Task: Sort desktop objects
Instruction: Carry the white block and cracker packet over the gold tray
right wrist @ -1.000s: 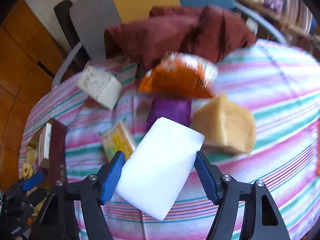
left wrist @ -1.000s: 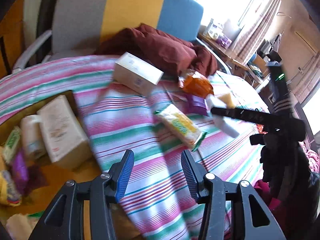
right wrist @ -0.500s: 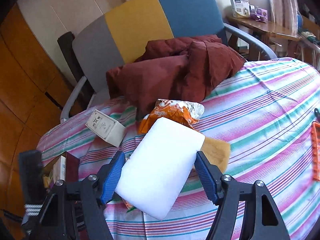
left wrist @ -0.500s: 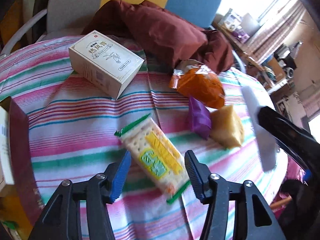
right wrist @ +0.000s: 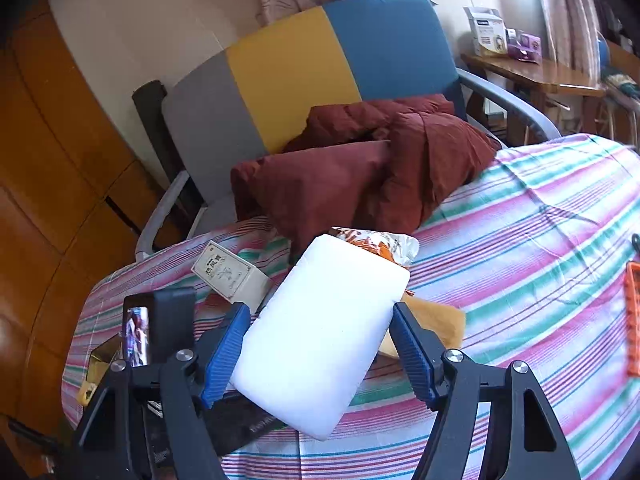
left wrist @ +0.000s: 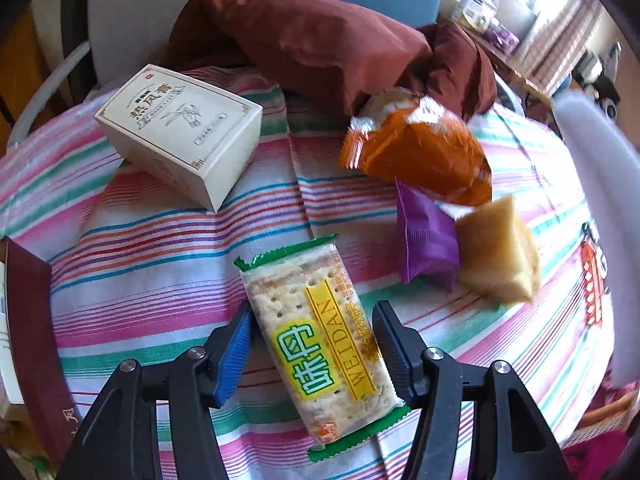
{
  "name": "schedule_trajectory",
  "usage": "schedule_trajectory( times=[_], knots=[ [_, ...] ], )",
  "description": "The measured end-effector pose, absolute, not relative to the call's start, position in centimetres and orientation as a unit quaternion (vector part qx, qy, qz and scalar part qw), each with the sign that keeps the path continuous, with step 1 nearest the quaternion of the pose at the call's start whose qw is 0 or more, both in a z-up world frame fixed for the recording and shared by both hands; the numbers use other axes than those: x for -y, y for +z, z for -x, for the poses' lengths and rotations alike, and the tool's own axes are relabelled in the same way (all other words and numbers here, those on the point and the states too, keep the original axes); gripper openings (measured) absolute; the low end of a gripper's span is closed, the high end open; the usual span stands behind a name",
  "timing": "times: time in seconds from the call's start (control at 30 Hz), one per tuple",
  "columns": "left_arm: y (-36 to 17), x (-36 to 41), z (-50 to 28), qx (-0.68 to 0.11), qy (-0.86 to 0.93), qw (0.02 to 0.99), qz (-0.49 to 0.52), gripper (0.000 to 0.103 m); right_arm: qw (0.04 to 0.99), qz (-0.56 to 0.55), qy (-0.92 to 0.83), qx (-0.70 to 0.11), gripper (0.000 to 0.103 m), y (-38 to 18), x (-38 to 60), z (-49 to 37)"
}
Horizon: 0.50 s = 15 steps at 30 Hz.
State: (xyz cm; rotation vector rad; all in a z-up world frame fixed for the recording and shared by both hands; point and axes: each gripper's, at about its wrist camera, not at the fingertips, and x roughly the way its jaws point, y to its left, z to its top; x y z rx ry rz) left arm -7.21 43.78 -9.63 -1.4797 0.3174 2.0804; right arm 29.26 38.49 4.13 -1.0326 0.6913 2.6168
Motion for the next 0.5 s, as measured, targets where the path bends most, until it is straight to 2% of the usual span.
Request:
schedule_trajectory(
  times=[0.1,0.27,0.5],
  knots=[
    [-9.9,-43.6,6.3,-0.156,0.78,0.289,0.533,0.061,0.117,0.355,0.9,-0.223,0.072,4.3,-37.9,-29.1],
    [-10.1,-41.4,5.8,-0.133,0.775,0.316,0.531,0.061,0.102,0.356,0.906,-0.207,0.072,4.3,-37.3,-28.8],
    [-9.8,-39.1,5.1,-0.123,0.766,0.347,0.527,0.05,0.077,0.365,0.912,-0.17,0.072,4.0,-35.7,-28.0]
  ],
)
